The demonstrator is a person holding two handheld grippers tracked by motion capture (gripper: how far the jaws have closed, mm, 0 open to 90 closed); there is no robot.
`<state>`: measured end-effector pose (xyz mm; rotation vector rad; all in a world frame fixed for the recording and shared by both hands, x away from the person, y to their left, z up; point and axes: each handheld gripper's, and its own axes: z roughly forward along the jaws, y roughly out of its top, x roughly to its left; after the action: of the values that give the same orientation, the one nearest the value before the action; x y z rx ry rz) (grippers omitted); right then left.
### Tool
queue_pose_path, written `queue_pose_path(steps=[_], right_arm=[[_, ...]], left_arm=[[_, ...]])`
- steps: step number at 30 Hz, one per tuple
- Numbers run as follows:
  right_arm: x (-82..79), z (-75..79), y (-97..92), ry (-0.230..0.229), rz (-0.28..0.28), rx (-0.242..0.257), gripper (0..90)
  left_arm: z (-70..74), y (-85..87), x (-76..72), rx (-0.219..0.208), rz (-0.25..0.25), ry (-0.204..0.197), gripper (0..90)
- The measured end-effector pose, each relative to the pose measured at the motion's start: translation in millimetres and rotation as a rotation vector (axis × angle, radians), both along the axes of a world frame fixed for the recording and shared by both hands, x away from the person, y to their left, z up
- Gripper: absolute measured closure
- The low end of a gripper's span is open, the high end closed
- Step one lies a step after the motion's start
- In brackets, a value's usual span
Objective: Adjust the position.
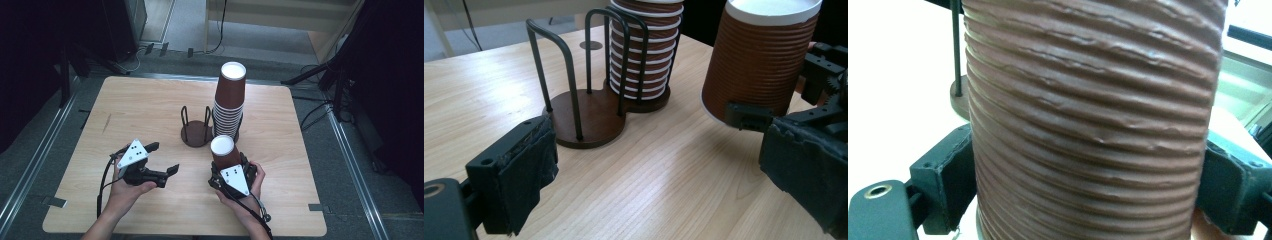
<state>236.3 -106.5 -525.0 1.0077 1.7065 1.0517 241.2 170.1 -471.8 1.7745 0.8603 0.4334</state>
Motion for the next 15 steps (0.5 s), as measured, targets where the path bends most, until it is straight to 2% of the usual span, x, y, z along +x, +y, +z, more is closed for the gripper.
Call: queue_pose_path(steps=[15], right_arm=[[-6.4, -6.4, 17.8, -0.015, 0.051, -0.06, 10.2]], left_arm=[[0.0, -4.9, -1.8, -0.017, -0.052, 0.014, 3.9]])
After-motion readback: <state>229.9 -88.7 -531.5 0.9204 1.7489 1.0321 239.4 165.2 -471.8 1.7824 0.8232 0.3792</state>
